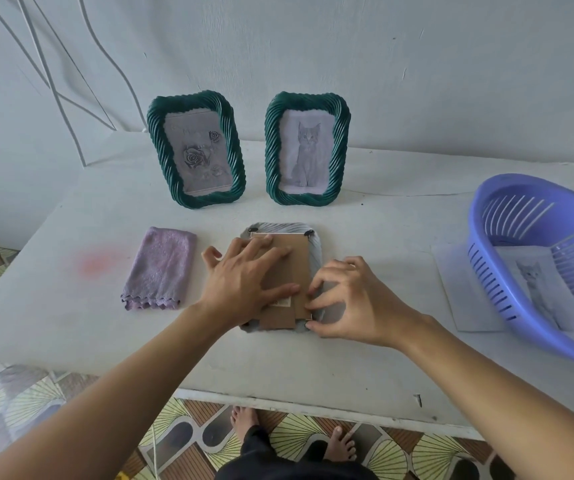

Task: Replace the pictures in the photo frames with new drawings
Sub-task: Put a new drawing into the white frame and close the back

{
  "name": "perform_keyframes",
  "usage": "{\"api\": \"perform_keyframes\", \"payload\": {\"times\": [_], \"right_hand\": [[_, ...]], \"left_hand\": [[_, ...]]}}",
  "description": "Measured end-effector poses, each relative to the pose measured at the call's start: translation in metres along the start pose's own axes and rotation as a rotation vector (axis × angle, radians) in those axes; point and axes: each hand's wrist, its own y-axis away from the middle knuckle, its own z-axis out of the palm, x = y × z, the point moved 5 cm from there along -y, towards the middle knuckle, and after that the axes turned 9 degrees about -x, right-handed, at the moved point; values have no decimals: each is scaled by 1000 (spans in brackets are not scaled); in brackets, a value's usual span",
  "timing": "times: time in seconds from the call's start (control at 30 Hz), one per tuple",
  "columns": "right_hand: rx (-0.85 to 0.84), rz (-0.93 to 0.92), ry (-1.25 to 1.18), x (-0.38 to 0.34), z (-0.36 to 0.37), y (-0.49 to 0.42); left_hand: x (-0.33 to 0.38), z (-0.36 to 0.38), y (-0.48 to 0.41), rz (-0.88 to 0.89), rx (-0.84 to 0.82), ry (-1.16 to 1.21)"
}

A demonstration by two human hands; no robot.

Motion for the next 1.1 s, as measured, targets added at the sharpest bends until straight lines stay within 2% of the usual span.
{"api": "perform_keyframes", "payload": {"times": [0.2, 0.33, 0.63, 0.8, 0.97, 1.1], "right_hand": [[140, 17, -39, -1, 9, 2], [234, 75, -213, 2, 14, 2], [188, 164, -405, 7, 7, -2], [150, 174, -328, 7, -3, -14], [154, 110, -82, -4, 2, -27], [192, 87, -62, -12, -3, -37]], "left_hand": [[0, 0, -1, -3, -16, 12], [1, 1, 0, 0, 5, 2], [0, 0, 0, -4, 1, -14], [0, -1, 0, 3, -34, 4], [-5, -6, -3, 8, -96, 131], [-10, -9, -9, 18, -148, 145]]}}
